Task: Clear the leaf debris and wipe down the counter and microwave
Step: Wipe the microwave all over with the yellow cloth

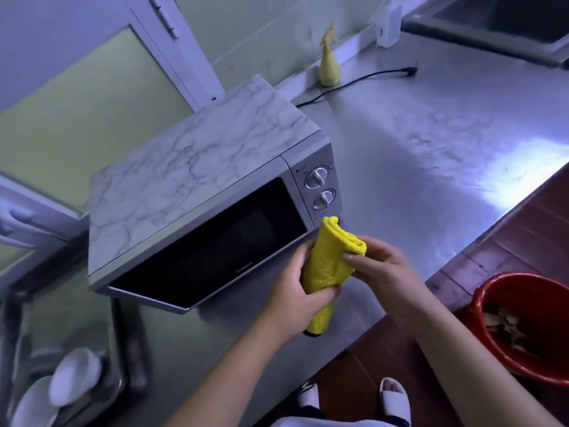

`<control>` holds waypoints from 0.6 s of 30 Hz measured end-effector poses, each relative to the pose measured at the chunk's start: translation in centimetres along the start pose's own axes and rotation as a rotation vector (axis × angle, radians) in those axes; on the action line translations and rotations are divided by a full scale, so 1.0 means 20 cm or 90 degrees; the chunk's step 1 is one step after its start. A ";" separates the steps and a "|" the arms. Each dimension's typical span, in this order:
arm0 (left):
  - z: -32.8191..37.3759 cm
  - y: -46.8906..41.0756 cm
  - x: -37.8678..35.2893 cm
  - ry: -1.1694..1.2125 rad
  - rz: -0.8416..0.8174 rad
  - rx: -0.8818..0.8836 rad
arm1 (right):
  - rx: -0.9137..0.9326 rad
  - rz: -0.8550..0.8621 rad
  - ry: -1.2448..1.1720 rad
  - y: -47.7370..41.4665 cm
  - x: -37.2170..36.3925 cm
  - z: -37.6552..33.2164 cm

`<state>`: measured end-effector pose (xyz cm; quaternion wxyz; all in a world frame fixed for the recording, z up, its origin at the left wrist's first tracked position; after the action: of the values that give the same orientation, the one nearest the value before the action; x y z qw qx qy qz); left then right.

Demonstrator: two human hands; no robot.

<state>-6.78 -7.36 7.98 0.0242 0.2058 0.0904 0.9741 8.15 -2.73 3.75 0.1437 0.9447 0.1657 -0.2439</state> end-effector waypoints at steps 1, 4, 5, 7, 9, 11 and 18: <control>-0.02 -0.01 0.00 0.034 -0.013 0.009 | 0.023 0.062 0.058 -0.01 0.01 -0.01; -0.04 -0.04 0.00 0.120 -0.030 0.025 | 0.032 0.121 0.007 -0.03 -0.01 0.02; -0.04 -0.06 0.00 0.146 -0.032 0.026 | 0.010 0.108 -0.040 -0.04 -0.03 0.05; -0.03 -0.08 0.02 0.176 -0.048 0.033 | -0.060 0.082 -0.072 -0.06 -0.08 0.08; 0.00 -0.12 0.07 0.150 -0.091 0.036 | -0.067 0.053 -0.052 -0.10 -0.12 0.06; 0.05 -0.18 0.18 0.024 -0.086 0.002 | 0.001 0.087 -0.038 -0.16 -0.14 0.00; 0.38 -0.55 0.76 -0.344 0.255 -0.233 | 0.376 0.319 0.282 -0.35 -0.32 -0.25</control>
<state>-17.47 6.02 18.70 -0.1074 0.4612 -0.1368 0.8701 2.33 3.72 9.78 -0.1164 0.9857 -0.1184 -0.0298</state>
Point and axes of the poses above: each hand's wrist, its own y-axis away from the middle knuckle, its own x-axis out of the back of the hand, z = x × y, the point moved 5 cm from there along -y, towards the middle knuckle, and after that the axes turned 1 degree about -y, right-handed, at the moved point
